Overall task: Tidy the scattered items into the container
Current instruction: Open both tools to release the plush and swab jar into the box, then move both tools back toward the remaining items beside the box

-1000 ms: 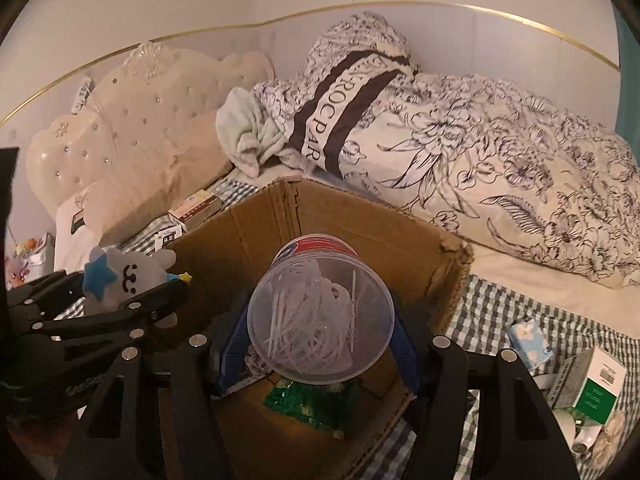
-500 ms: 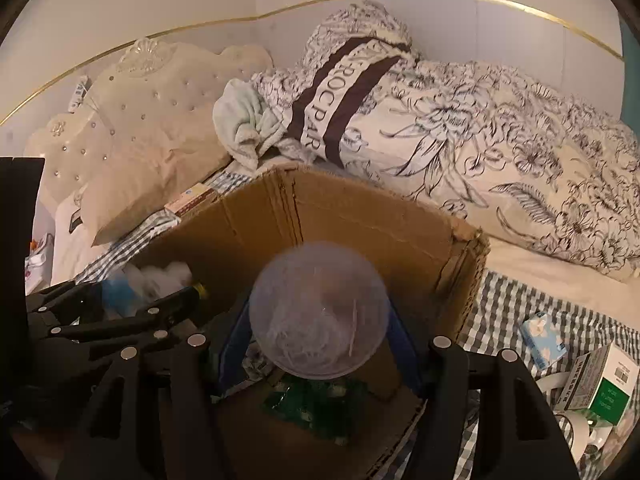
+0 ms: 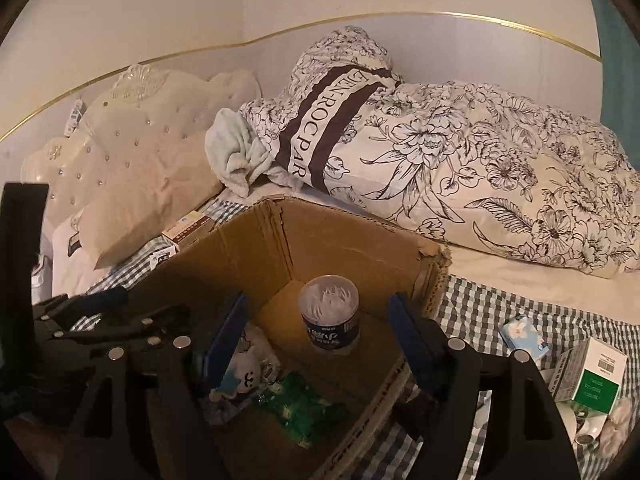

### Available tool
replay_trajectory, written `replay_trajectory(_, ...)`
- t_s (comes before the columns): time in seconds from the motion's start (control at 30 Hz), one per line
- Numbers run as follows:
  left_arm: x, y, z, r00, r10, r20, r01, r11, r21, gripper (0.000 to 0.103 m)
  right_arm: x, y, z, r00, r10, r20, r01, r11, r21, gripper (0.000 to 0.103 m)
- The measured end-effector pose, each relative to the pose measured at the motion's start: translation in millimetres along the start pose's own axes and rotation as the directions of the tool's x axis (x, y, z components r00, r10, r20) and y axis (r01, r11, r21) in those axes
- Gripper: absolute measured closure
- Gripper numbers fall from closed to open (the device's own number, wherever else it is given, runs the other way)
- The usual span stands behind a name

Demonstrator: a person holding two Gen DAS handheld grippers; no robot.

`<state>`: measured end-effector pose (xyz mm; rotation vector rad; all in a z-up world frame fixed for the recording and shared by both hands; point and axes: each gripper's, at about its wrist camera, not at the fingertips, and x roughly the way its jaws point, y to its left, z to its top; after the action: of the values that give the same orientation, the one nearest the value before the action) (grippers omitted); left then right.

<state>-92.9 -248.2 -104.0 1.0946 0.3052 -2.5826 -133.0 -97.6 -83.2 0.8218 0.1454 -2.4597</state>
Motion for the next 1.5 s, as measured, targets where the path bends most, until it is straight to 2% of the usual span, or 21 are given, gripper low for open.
replay_trajectory(0.53,-59,-24,-1,0.992,-0.02,0.125,0.014,0.999,0.048,0.018,-72,-24,-1,0.995,-0.052,0.088,0.049,0.998,0.036,0.025)
replay_trajectory(0.77,-88,-45,-4,0.982,-0.047,0.184,0.033,0.996,0.077,0.015,-108,-37,-6,0.989,-0.081,0.121,0.076,0.996,0.049,0.022)
replay_trajectory(0.9,-100,-57,-7,0.977,-0.059,0.204,0.043,0.996,0.083,0.007,-127,-44,-10,0.986,-0.096,0.137,0.09,0.995,0.05,0.021)
replay_trajectory(0.97,-104,-62,-8,0.976,-0.064,0.209,0.048,0.995,0.085,0.007,-137,-48,-12,0.983,-0.107,0.148,0.101,0.994,0.047,0.021)
replay_trajectory(1.3,-131,-89,-11,0.964,-0.1,0.245,0.079,0.992,0.096,0.003,-180,-72,-18,0.97,-0.155,0.185,0.144,0.987,0.074,0.009)
replay_trajectory(1.43,-142,-100,-12,0.957,-0.14,0.252,0.119,0.988,0.098,0.003,-198,-80,-19,0.961,-0.187,0.203,0.173,0.981,0.086,0.0)
replay_trajectory(1.5,-147,-106,-14,0.953,-0.16,0.258,0.137,0.985,0.106,0.0,-207,-84,-20,0.956,-0.204,0.213,0.188,0.978,0.092,0.0)
